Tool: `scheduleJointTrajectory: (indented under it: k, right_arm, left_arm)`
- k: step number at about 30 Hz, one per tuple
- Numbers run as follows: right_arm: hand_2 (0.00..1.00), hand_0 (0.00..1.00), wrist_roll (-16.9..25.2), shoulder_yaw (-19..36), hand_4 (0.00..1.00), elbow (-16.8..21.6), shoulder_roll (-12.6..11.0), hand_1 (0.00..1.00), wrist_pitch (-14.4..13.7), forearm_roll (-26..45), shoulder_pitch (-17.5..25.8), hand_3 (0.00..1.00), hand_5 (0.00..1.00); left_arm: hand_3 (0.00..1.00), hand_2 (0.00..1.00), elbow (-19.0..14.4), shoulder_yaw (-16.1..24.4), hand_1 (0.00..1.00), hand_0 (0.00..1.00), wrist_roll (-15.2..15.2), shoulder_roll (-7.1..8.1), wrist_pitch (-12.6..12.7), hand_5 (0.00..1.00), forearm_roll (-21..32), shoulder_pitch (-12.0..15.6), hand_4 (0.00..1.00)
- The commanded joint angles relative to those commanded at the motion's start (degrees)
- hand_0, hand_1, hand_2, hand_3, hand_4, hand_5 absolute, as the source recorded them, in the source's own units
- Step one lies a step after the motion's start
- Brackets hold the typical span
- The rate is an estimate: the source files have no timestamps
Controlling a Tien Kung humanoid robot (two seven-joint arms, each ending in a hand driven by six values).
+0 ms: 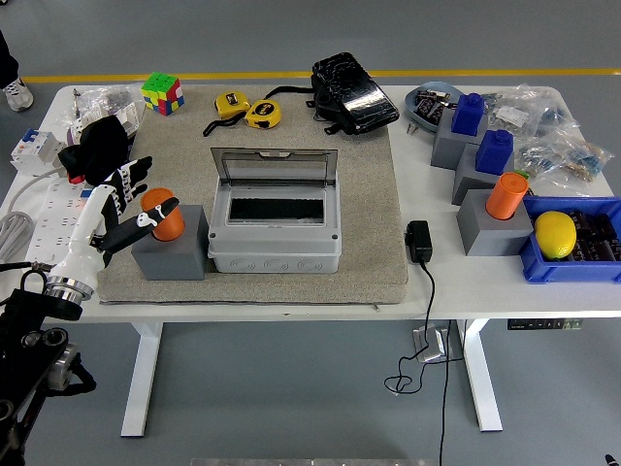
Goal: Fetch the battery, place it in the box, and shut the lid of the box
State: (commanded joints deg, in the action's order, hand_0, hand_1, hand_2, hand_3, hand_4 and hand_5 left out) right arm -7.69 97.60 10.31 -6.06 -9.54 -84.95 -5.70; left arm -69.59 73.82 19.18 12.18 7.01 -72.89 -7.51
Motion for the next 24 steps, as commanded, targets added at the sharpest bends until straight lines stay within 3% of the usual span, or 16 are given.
scheduleJointTrajectory:
  k: [1,2,17,24]
  right_arm:
    - [0.809,0.844,0.0,0.1,0.998,0.0,0.0,0.847,0.0,-0.1,0.0,0.855,0.998]
    - [0.809,0.844,0.0,0.2,0.998,0.0,0.0,0.847,0.0,-0.2,0.0,0.855,0.998]
    - [0.809,0.844,0.0,0.4,0.998,0.0,-0.1,0.846,0.0,-0.3,-0.2,0.855,0.998]
    - [0.809,0.844,0.0,0.6,0.998,0.0,-0.3,0.846,0.0,-0.4,0.0,0.855,0.998]
  left_arm:
    - [0.829,0.839,-0.1,-0.1,0.861,0.787,0.1,-0.02,0.2,0.45,0.2,-0.1,0.998]
    - [0.831,0.822,-0.3,-0.2,0.808,0.722,0.2,-0.08,0.3,0.445,0.4,-0.1,0.998]
    - [0.832,0.819,0.7,-1.4,0.826,0.74,0.7,-1.77,0.5,0.44,1.0,-0.8,0.998]
    - [0.826,0.822,2.0,-2.4,0.835,0.75,0.8,-1.74,0.7,0.439,0.9,-0.5,0.998]
